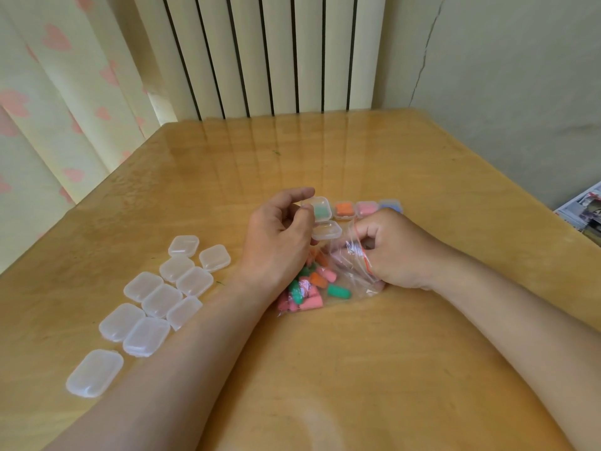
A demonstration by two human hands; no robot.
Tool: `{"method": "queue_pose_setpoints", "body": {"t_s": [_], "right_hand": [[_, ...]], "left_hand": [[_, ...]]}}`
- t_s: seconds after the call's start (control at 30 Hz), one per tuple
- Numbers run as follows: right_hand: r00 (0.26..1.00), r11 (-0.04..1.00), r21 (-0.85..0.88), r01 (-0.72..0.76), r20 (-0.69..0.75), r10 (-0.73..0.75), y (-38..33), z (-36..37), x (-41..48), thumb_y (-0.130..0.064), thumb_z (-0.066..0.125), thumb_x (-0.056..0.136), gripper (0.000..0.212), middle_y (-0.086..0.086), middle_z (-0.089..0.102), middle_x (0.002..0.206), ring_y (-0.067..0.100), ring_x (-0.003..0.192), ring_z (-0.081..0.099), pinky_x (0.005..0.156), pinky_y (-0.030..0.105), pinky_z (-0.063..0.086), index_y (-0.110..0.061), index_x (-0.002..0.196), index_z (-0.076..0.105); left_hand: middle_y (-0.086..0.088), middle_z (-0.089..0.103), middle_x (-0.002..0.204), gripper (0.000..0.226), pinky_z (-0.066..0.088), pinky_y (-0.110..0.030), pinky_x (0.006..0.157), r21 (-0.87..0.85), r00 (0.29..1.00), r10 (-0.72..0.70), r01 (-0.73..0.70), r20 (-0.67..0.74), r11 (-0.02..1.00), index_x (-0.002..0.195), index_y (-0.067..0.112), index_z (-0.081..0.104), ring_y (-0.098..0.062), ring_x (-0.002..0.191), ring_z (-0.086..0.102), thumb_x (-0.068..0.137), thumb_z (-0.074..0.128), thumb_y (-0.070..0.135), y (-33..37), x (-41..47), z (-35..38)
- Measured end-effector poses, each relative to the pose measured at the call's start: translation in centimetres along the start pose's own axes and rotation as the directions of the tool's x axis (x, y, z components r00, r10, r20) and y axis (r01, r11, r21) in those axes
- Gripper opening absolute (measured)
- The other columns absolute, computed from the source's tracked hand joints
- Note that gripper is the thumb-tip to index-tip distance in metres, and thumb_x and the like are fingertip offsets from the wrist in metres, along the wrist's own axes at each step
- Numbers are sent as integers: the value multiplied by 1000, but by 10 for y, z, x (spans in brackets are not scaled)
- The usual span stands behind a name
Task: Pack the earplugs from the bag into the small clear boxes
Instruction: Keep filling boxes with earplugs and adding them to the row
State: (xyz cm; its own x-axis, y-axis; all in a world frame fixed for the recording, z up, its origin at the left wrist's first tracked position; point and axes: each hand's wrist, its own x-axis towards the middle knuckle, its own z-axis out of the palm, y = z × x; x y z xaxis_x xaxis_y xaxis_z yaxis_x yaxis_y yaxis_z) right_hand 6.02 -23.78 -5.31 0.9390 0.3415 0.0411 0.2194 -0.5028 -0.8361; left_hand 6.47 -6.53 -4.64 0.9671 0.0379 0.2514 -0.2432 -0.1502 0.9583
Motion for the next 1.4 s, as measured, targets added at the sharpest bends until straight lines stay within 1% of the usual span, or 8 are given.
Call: {"method": "queue_pose_setpoints", "body": {"t_s": [0.23, 0.43, 0.63, 0.73, 0.93, 1.03, 1.23, 1.4], "right_hand": [[1000, 999, -50, -3, -2, 2, 0, 0, 2, -9, 75, 86, 8, 16, 70, 67, 23, 50, 60, 47, 33, 48, -17, 86, 76], [1000, 997, -71, -10, 13, 11, 4, -1, 4, -6, 68, 86, 17, 19, 71, 79, 40, 63, 68, 49, 45, 53, -21, 91, 73], [998, 997, 58, -48, -44, 50, -3, -11, -1, 10, 63, 85, 13, 17, 69, 89, 36, 70, 72, 51, 30, 53, -1, 80, 68], [988, 992, 118, -35, -147, 52, -4, -20, -2, 17, 63, 78, 14, 21, 73, 85, 38, 67, 72, 50, 33, 54, 4, 81, 68], [895, 932, 349, 100, -441, 69, -15, -30, -2, 17, 60, 81, 22, 18, 59, 68, 22, 53, 60, 43, 29, 49, -4, 76, 58], [850, 887, 408, 216, -526, 35, -19, -31, -4, 16, 60, 84, 19, 18, 66, 71, 20, 57, 62, 44, 30, 50, -3, 83, 60], [880, 886, 373, 274, -470, -74, -24, -22, -10, 5, 72, 85, 9, 3, 70, 66, 15, 48, 52, 35, 23, 36, -2, 84, 66], [915, 956, 184, 229, -376, -146, -20, -12, -9, -10, 81, 81, 8, 31, 65, 70, 12, 46, 47, 45, 19, 35, -8, 83, 74]], "left_hand": [[-8, 65, 76, 24, 45, -11, 55, 6, 1000, 18, -18, 12, 1000, 114, 15, 68, 0, 58, 60, 99, 51, 6, 0, -1, 1], [-6, 65, 75, 24, 46, -12, 54, 4, 1000, 25, -25, 16, 1000, 113, 16, 68, 2, 56, 60, 99, 51, 5, -1, -1, 1], [-5, 65, 75, 24, 49, -16, 56, 17, 1000, 19, -19, 15, 1000, 115, 18, 68, -4, 61, 60, 99, 52, 9, -4, 0, 0], [-14, 66, 78, 24, 52, -18, 57, 23, 1000, 25, -25, 11, 999, 115, 20, 68, -7, 63, 62, 99, 52, 10, -5, 0, -2], [-21, 66, 83, 26, 59, -37, 66, 41, 999, 52, -53, 13, 998, 118, 21, 68, -16, 67, 61, 99, 53, 10, -6, 0, -3], [-12, 62, 73, 27, 57, -31, 61, 64, 996, 91, -92, 27, 994, 119, 20, 67, -13, 64, 60, 99, 53, 9, -7, 0, -3], [-2, 66, 72, 28, 57, -35, 59, 130, 980, 188, -196, 70, 972, 122, 22, 67, -25, 61, 65, 98, 57, 11, -8, -3, -2], [2, 68, 75, 31, 52, -18, 58, 66, 977, 194, -199, 85, 978, 128, 16, 63, -10, 61, 66, 98, 58, 8, -8, -3, -3]]}}
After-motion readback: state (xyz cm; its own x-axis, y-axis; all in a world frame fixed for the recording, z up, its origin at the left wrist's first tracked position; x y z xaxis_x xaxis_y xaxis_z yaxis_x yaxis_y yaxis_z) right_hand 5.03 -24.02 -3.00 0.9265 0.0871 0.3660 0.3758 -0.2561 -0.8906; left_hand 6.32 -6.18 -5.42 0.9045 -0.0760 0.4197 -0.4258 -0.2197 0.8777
